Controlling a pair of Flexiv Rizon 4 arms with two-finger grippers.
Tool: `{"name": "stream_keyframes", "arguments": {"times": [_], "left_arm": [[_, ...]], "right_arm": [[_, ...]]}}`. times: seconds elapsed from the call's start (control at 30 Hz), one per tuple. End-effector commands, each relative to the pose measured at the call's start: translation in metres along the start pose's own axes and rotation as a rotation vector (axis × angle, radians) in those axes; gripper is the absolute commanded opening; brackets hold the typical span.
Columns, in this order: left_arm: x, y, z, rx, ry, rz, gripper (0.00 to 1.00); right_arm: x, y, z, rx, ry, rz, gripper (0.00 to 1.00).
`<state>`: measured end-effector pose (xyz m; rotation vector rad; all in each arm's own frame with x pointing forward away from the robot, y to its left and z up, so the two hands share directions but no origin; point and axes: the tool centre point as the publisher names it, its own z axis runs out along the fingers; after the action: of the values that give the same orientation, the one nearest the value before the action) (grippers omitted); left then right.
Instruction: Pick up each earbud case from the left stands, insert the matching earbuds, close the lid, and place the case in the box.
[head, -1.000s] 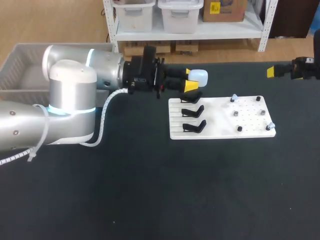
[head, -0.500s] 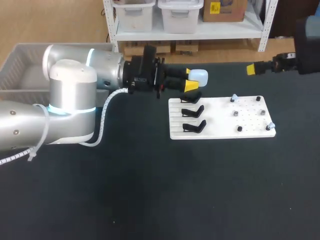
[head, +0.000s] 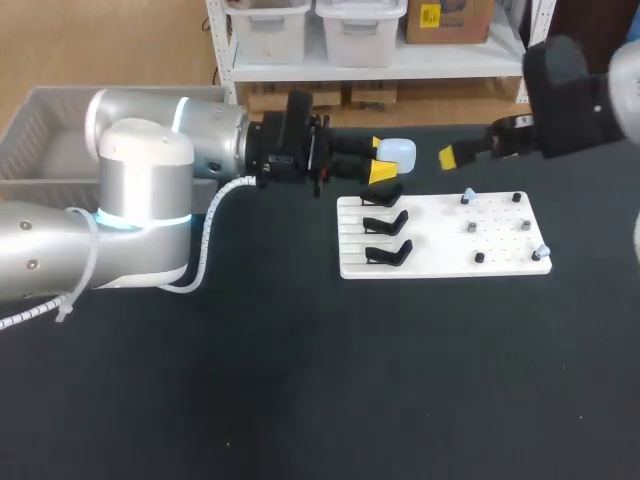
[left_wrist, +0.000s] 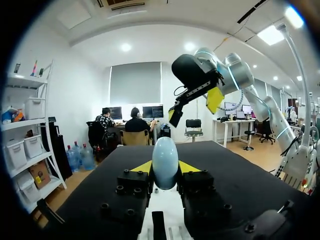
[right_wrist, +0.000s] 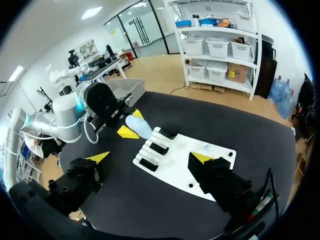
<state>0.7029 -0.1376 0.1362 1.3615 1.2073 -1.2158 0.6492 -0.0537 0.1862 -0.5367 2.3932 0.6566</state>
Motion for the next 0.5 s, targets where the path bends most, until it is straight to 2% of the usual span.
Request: {"name": "stream_keyframes", "arguments": {"times": [0.03,0.2,0.5], "left_arm": [[0.000,0.001,0.000,0.002,0.000,0.000,0.00],[0.000,0.001,0.000,0.002,0.000,0.000,0.00],[0.000,0.001,0.000,0.002,0.000,0.000,0.00]], "right_arm": [[-0.003,0.011,0.014,0.039,0.011,0.002,1.00],[-0.002,0.019,0.024,0.035,0.031,0.003,1.00],[-0.003,0.020,0.043,0.034,0.050,0.020,1.00]]}}
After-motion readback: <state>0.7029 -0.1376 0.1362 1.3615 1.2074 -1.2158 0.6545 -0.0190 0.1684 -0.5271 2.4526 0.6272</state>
